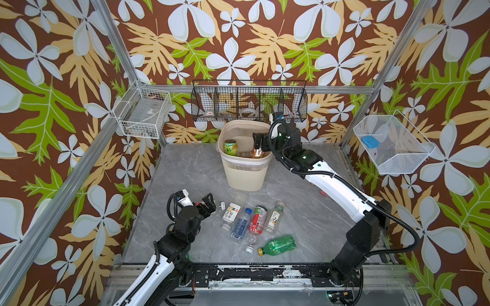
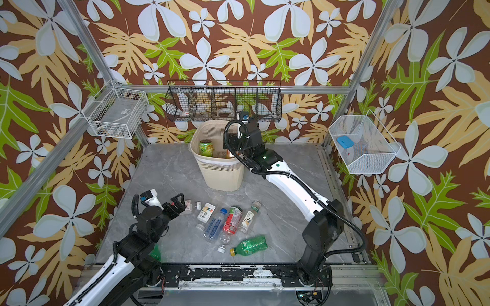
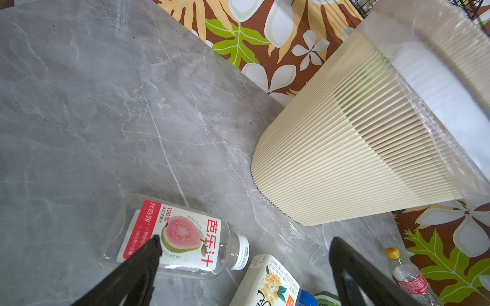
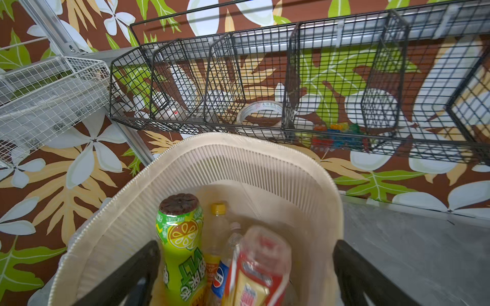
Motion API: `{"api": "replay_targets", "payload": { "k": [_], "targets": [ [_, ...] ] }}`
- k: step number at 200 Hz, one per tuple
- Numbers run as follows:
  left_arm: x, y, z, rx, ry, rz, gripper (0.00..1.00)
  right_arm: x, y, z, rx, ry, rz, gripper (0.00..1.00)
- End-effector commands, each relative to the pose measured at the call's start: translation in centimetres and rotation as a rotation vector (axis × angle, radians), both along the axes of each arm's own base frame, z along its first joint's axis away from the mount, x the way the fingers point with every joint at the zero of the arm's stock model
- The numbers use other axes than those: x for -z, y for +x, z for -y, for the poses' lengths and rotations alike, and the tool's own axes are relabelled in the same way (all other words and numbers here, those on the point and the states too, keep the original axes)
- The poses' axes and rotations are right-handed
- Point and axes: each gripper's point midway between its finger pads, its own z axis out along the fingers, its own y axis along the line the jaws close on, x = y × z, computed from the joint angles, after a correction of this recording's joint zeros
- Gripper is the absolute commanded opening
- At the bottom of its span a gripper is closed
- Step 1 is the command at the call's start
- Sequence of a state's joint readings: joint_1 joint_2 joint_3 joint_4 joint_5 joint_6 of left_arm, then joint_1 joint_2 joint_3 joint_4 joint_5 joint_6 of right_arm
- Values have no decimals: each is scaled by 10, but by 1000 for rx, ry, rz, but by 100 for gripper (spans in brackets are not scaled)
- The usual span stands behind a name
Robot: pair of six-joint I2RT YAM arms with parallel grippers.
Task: Throw the plastic bottles in the bin
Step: Throw the plastic bottle into the trash bin, then pick up the plastic bottle from the center of the table.
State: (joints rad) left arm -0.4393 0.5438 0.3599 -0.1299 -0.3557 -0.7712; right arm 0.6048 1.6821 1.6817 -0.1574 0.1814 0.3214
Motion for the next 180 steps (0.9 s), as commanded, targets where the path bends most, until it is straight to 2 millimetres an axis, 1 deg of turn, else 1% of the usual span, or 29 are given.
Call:
{"api": "replay_targets", "payload": {
  "k": [1, 15, 28, 42, 53, 55, 56, 62, 70, 82, 91, 100, 118, 156, 180],
  "targets": [
    [-8, 4, 4, 14, -5, 24, 100, -35, -16, 17, 16, 87, 95, 100],
    [-8, 7, 7, 26, -11, 23, 100, -38, -35, 35, 41, 95, 115, 100],
    [-8, 9, 11, 37, -14, 16, 100, -26, -56, 53, 60, 98, 111, 100],
    [-5, 11, 14, 48, -16, 6, 100, 1, -80, 76, 92, 98, 81, 100],
    [-5, 12, 16, 59, -21, 3, 100, 29, -98, 94, 129, 102, 44, 100],
    [-4, 12, 17, 61, -22, 2, 100, 37, -101, 97, 137, 99, 31, 100],
    [-4, 12, 17, 61, -22, 1, 100, 36, -103, 99, 140, 105, 34, 99],
    [-4, 12, 19, 69, -25, 0, 100, 52, -112, 108, 157, 106, 9, 100],
    [-3, 13, 21, 79, -25, -6, 100, 70, -123, 118, 176, 111, -22, 100],
    [0, 13, 24, 93, -29, -17, 100, 91, -135, 129, 197, 116, -66, 100],
    [2, 13, 26, 106, -32, -26, 100, 103, -141, 134, 204, 105, -94, 100],
    [4, 12, 30, 130, -34, -36, 100, 110, -144, 137, 211, 92, -114, 100],
    [11, 11, 38, 172, -33, -77, 100, 121, -146, 138, 216, 75, -146, 100],
    [34, 5, 62, 307, -17, -202, 93, 125, -141, 127, 179, 96, -169, 99],
    [46, -1, 77, 365, 8, -263, 90, 126, -139, 125, 179, 97, -173, 99]
  ]
}}
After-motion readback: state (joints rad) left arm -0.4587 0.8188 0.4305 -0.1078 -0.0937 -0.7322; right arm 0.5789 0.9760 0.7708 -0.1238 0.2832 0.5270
